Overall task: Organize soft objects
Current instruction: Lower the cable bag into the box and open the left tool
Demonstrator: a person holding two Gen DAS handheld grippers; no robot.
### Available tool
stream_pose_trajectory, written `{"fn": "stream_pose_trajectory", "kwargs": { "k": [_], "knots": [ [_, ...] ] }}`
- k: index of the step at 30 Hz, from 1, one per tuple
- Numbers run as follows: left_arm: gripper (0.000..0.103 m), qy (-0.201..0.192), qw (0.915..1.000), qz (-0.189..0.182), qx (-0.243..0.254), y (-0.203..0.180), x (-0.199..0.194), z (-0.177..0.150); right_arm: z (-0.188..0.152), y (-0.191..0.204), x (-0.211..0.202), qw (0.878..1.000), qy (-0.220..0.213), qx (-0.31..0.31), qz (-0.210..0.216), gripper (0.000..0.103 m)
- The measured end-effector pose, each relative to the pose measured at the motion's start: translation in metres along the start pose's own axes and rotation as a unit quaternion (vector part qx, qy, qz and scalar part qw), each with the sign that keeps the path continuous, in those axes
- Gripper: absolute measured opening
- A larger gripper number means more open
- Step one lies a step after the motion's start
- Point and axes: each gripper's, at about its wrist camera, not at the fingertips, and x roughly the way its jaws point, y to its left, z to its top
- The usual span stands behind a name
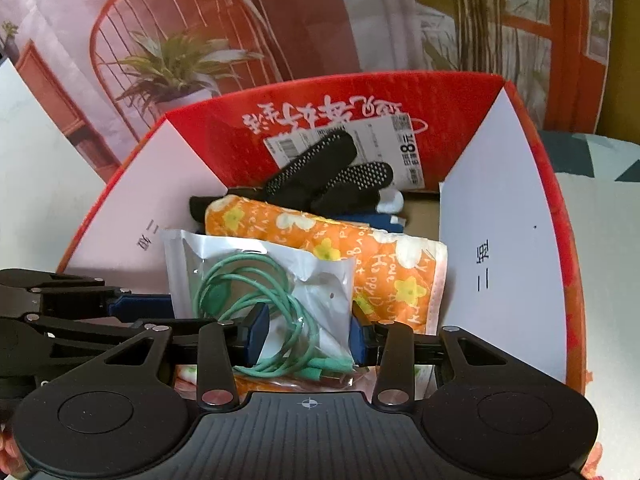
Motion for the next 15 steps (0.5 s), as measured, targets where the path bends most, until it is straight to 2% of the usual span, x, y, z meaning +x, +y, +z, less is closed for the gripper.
{"fn": "stream_pose_trajectory", "kwargs": {
  "k": [5, 8, 10, 11, 14, 15],
  "knots": [
    [0.037, -0.009, 0.9999, 0.007, 0.004, -0.002, -0.005, 0.0, -0.001, -0.003, 0.001, 1.0, -0.006, 0.021, -0.008, 0.038],
    [0.045, -0.022, 0.9997, 0.012, 0.007, -0.003, -0.015, -0.002, -0.002, -0.003, -0.001, 0.999, -0.015, 0.023, -0.021, 0.042],
    [0.058, -0.04, 0.999, 0.014, 0.012, -0.005, -0.025, -0.003, -0.004, -0.001, -0.006, 0.999, -0.03, 0.02, -0.037, 0.049],
    [0.06, -0.051, 0.9985, 0.016, 0.015, -0.005, -0.031, -0.003, -0.006, 0.001, -0.009, 0.998, -0.038, 0.015, -0.046, 0.051],
    [0.068, -0.088, 0.9957, 0.022, 0.019, -0.007, -0.052, -0.007, -0.011, 0.001, -0.022, 0.995, -0.079, 0.014, -0.055, 0.054],
    [0.071, -0.104, 0.9941, 0.025, 0.018, -0.007, -0.06, -0.01, -0.013, 0.0, -0.027, 0.994, -0.094, 0.02, -0.049, 0.06]
  ]
}}
